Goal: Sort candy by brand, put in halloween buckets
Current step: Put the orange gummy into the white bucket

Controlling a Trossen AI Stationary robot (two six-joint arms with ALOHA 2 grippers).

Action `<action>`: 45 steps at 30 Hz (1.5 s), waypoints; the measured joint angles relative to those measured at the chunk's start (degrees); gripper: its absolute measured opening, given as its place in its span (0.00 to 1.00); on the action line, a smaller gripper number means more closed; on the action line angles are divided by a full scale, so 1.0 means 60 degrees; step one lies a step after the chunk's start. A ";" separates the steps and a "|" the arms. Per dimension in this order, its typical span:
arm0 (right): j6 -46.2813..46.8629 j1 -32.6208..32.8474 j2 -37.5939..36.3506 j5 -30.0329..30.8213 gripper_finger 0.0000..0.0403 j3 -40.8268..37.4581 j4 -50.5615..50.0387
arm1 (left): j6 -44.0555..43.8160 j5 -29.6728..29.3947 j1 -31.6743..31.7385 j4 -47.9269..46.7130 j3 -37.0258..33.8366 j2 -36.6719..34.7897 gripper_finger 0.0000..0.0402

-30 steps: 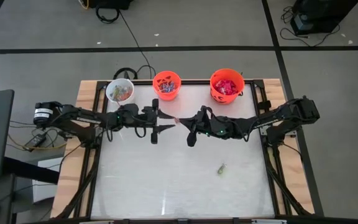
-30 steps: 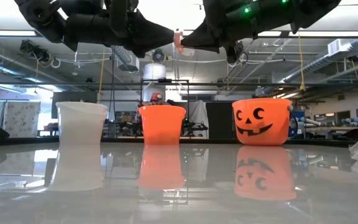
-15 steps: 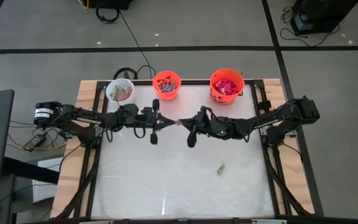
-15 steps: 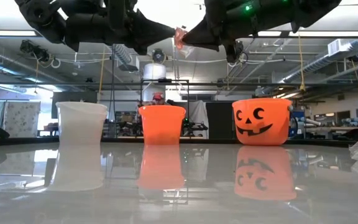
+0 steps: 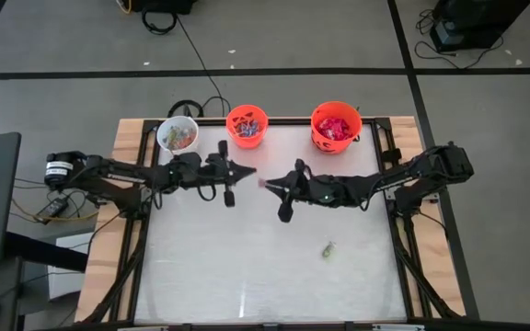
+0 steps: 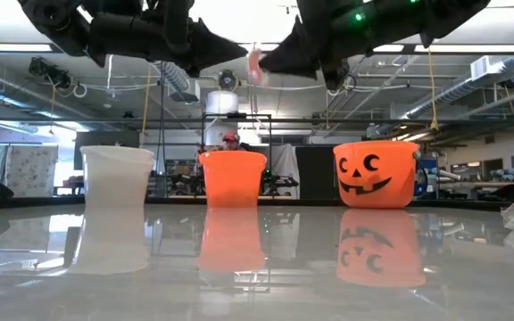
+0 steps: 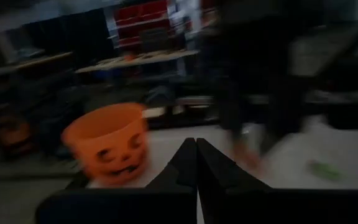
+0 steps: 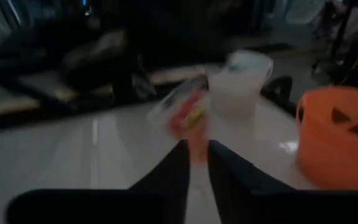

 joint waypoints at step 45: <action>-0.0014 0.0125 0.2632 0.0370 0.03 -0.0009 0.0423 | -0.0679 -0.1337 0.0735 -0.3823 -0.0004 -0.1387 0.25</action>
